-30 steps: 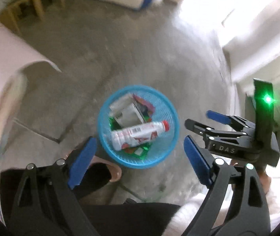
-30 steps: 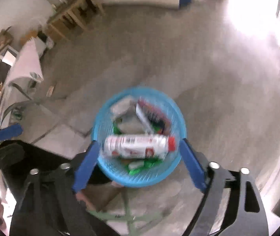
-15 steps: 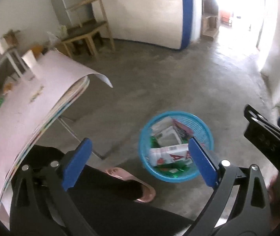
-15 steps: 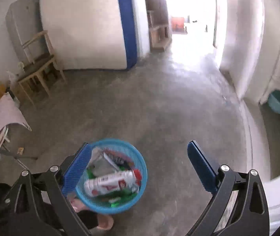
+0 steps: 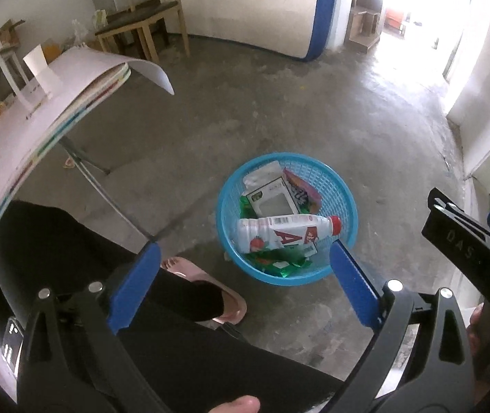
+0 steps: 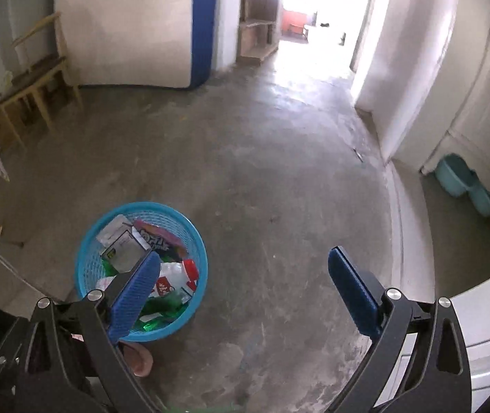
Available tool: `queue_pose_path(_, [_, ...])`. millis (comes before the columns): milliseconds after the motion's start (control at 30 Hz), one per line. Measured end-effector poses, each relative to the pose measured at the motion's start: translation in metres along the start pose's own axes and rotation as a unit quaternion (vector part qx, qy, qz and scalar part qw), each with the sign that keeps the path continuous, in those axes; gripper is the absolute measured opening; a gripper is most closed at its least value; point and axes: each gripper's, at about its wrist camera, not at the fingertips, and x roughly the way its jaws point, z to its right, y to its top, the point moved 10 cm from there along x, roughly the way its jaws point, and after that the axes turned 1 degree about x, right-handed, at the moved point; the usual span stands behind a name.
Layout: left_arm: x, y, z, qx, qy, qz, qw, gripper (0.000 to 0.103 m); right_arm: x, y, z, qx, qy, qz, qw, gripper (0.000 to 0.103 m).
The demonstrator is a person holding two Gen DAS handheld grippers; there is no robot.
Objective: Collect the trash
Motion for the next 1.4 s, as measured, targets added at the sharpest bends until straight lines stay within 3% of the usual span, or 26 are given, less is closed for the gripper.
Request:
queue_pose_path(567, [0.011, -0.005, -0.020, -0.038, 0.008, -0.017, 0.9991, 0.095, 0.019, -0.017, -0.025, -0.010, -0.002, -0.019, 1.000, 0.095])
queue_pose_path(1033, [-0.001, -0.005, -0.034, -0.059, 0.002, 0.005, 0.9982, 0.095, 0.024, -0.020, -0.036, -0.028, -0.004, -0.028, 0.999, 0.095])
queue_pose_path(1400, [0.006, -0.007, -0.029, -0.053, -0.003, -0.008, 0.9985, 0.095, 0.029, -0.022, -0.035, -0.027, -0.011, -0.031, 0.999, 0.095])
